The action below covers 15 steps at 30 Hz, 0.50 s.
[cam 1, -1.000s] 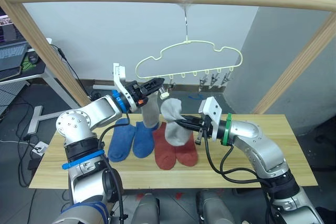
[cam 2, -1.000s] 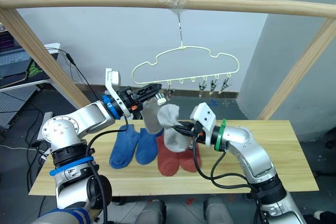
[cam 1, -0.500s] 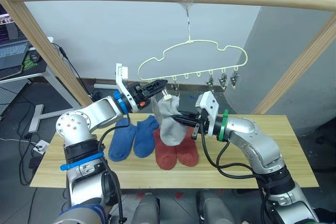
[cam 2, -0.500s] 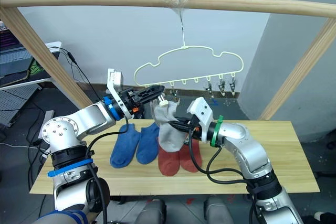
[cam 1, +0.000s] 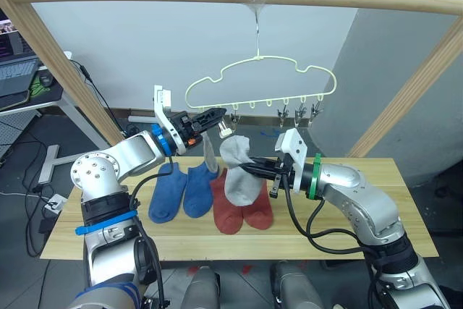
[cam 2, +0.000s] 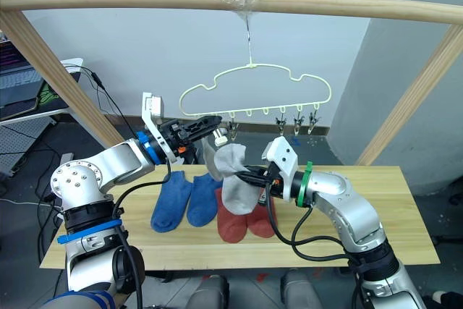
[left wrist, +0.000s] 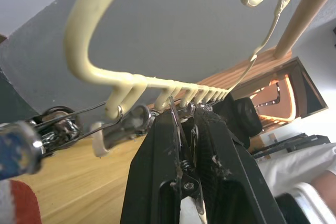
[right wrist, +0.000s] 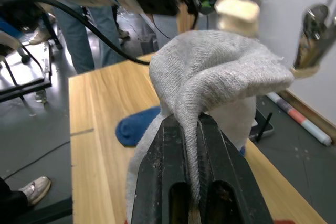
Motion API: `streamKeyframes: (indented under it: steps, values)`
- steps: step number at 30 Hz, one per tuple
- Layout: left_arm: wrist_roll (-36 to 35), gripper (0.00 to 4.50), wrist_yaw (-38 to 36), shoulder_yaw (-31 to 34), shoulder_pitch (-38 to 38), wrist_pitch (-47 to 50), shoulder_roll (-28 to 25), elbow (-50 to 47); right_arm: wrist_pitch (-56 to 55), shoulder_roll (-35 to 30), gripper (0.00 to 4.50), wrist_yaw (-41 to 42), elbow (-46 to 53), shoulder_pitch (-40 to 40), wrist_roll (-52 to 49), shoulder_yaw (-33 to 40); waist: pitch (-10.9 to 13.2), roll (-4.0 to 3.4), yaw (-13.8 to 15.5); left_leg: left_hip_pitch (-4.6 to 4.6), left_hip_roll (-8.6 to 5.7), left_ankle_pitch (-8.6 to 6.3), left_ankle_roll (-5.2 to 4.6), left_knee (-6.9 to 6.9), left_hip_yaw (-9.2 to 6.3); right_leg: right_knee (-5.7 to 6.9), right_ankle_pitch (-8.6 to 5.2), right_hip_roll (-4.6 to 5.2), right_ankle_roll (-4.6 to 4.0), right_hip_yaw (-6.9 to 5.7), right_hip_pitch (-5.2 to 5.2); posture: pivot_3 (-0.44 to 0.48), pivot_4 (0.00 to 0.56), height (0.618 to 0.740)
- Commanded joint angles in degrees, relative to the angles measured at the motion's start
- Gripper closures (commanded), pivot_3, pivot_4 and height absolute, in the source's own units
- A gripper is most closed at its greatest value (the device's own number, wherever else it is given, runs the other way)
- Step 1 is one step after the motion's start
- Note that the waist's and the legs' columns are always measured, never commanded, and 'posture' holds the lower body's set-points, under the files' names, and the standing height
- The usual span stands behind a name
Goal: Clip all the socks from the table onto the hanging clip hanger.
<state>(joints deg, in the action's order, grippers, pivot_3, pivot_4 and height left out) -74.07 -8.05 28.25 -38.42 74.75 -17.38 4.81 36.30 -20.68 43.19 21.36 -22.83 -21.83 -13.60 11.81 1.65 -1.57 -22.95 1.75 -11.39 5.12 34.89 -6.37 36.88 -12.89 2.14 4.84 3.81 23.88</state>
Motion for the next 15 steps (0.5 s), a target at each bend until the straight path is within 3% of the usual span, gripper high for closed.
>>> streamKeyframes:
  steps: [1,15]
  values:
    - [-1.61,4.33,-1.40,-0.96,-0.38,-1.16,-0.21,-1.41,-0.36,1.16,4.46,-1.02,1.45,-1.38,-1.22,0.89,0.00,0.00,0.00,0.00,0.00,0.00,0.00,0.00,0.00,0.00,-0.01,0.00,-0.02,0.00,0.00,0.065,0.160,0.740]
    - [-2.13,4.33,-3.33,-2.01,-1.06,-1.62,-1.08,-1.78,-2.33,3.52,4.46,-2.46,-2.82,-3.93,0.64,0.11,0.00,0.00,-0.06,-0.06,0.00,0.00,0.00,-0.01,0.01,0.00,0.00,0.00,0.00,0.01,0.08,0.062,0.159,0.740]
